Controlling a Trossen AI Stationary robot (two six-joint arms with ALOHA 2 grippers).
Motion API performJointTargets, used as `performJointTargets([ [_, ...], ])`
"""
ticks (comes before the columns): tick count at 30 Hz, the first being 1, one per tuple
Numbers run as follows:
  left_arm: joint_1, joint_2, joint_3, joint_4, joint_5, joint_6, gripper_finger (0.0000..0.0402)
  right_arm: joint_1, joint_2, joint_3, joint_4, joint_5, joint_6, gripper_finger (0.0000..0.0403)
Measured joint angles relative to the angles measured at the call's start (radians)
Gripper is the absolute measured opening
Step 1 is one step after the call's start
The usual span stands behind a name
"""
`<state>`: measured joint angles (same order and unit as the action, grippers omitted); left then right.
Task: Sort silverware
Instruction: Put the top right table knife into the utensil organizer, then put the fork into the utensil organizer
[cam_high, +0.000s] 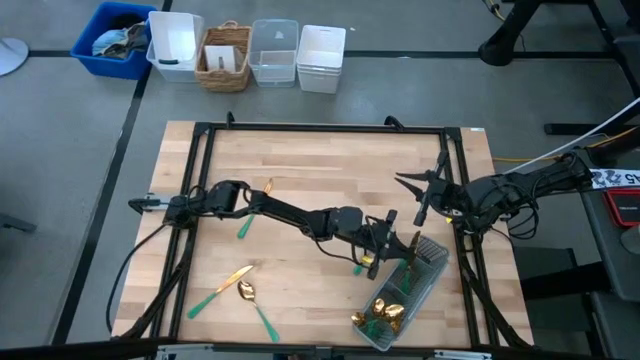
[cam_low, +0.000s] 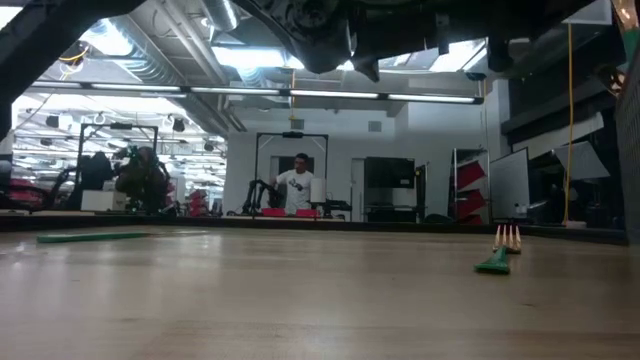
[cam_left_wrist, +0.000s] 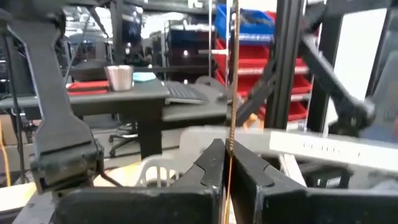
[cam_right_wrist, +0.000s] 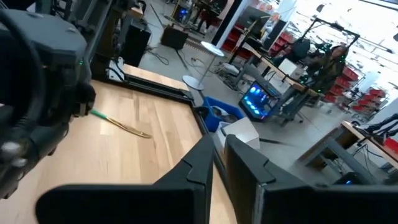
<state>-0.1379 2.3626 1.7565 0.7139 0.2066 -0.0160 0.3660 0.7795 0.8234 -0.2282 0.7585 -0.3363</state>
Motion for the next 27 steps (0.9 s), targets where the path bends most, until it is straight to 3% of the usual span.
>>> performJointTargets([
  [7, -0.007, -0.001, 0.000, -0.018, -0.005, 0.094, 0.0020, 0.000, 0.001, 0.000, -0.007, -0.001, 0.000, 0.0044],
  [17, 0.005, -0.018, 0.000, -0.051, 0.008, -0.058, 0.0107, 0.000, 0.001, 0.000, -0.014, -0.001, 0.000, 0.0044],
  [27, 0.121, -0.182, 0.001, -0.360, 0.374, -0.173, 0.0111, 0.000, -0.003, 0.000, -0.072, 0.000, 0.000, 0.0044],
])
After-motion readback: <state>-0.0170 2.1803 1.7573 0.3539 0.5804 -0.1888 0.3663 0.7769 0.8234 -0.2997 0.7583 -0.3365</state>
